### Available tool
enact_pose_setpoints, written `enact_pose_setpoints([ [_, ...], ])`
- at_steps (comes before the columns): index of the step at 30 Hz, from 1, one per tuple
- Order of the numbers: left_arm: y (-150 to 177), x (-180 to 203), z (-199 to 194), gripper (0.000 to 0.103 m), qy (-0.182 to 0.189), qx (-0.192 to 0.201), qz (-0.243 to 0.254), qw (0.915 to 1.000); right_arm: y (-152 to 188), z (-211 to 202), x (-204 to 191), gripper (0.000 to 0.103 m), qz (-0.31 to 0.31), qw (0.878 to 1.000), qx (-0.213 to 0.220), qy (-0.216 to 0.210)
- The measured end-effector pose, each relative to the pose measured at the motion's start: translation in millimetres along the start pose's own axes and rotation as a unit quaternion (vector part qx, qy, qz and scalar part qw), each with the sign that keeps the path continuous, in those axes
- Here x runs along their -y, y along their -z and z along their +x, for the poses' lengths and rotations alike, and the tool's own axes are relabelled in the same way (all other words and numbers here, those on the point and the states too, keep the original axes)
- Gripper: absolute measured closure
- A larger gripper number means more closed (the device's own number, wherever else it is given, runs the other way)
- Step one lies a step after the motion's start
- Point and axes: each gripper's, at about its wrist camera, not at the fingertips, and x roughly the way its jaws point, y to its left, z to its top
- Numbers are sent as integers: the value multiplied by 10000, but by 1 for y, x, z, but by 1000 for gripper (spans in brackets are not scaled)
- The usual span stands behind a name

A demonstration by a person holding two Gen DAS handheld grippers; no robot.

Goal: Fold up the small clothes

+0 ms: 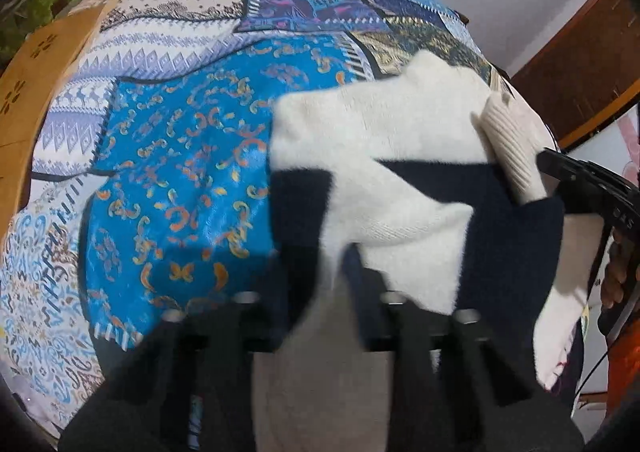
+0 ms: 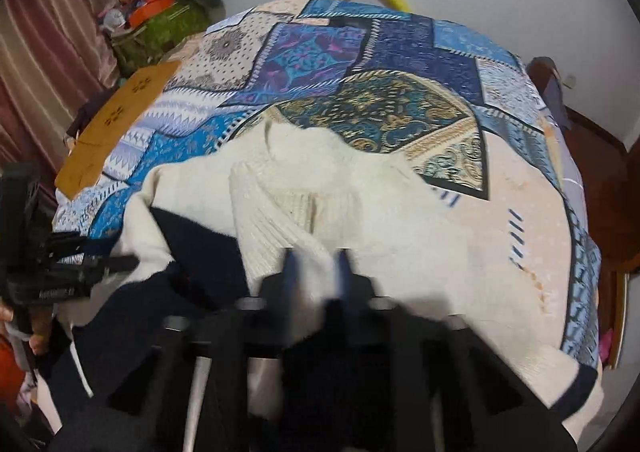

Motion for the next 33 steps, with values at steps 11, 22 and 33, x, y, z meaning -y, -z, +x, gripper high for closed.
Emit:
enact_pose_setpoints([
  [11, 15, -48, -40, 103, -412, 578, -562, 9959, 7, -62, -1, 98, -236, 9952, 910, 270],
  [22, 29, -66, -57, 102, -729, 550, -358, 9952, 46, -84, 45, 98, 358, 9937, 896, 566],
  [33, 21, 11, -72, 85, -450, 662, 360, 9961, 96, -126, 75, 97, 629, 9911, 944, 693],
])
